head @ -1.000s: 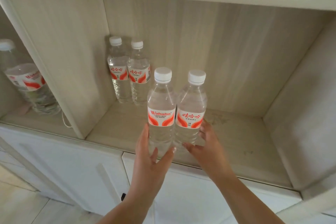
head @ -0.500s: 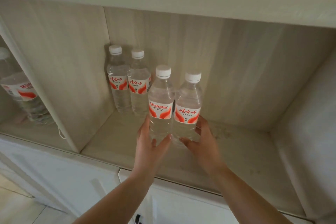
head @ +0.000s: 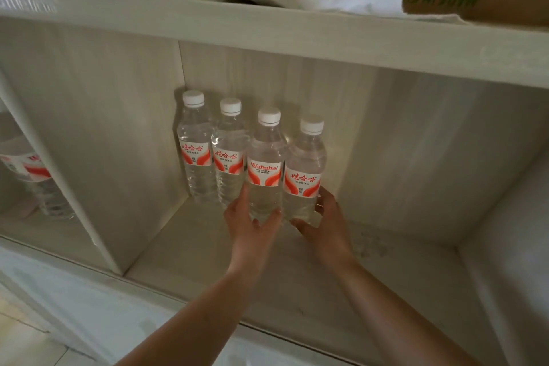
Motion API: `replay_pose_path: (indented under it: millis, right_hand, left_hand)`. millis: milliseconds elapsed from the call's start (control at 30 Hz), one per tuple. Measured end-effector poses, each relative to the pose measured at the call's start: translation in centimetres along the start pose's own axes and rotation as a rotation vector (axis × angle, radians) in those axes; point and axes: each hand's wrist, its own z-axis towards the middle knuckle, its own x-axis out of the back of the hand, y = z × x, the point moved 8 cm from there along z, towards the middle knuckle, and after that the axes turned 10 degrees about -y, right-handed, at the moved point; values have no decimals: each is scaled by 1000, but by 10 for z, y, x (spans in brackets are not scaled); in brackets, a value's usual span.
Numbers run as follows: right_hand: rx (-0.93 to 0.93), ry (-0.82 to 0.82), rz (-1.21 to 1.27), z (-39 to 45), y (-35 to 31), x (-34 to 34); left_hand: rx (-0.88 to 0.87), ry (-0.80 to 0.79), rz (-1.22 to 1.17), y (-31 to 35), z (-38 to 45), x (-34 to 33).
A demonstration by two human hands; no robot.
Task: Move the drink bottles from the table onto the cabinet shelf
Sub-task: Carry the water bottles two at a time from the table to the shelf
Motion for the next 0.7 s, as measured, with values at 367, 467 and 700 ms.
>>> replay_pose_path:
  millis: [367, 467, 700]
  right_hand:
    - [30, 52, -5, 9, 1, 2]
    - [34, 48, 2, 9, 1, 1]
    - [-43, -19, 8, 1, 2, 3]
  left_hand:
    - [-40, 94, -109, 6, 9, -1]
    - [-22, 97, -93, 1, 11, -1]
    - [-17, 28, -126, 14, -5, -2]
